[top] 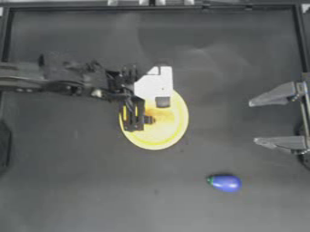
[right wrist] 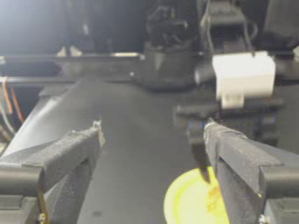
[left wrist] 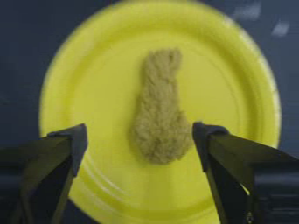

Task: Put brown chicken wing on plate

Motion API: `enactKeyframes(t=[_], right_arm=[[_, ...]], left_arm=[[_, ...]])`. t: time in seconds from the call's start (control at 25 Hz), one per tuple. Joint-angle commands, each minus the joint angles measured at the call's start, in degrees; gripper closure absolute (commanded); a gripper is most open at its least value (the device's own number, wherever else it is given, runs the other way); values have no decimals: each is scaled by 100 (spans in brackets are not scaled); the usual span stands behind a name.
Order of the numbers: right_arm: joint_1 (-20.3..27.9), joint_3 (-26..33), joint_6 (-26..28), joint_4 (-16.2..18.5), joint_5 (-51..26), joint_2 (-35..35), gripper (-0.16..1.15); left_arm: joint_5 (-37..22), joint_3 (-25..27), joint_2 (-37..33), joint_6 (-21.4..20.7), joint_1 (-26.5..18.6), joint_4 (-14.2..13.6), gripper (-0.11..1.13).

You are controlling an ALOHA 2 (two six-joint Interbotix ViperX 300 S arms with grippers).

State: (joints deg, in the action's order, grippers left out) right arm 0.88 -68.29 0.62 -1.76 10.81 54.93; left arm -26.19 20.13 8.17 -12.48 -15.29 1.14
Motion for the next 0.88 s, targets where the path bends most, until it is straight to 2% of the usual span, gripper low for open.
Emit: enactKeyframes(t=[0.04,0.28,0.48,0.6,0.88], right_arm=[[0,62,9,-18,26,-26,-1],[0,62,9,-18,9,0,-1],[0,62,9,-18,0,0,-1],[0,62,9,-18,0,0,-1],[0,70,9,-18,-9,9,-1]], left_arm=[[9,-70,-879,0,-9,-9,1],[35,220,-1635,62,167,35,3],[299,598,-2294,132,457,97,4],[624,905,-2619,255,571,141,4],[1793,1881,-3437,571,905,211,4]])
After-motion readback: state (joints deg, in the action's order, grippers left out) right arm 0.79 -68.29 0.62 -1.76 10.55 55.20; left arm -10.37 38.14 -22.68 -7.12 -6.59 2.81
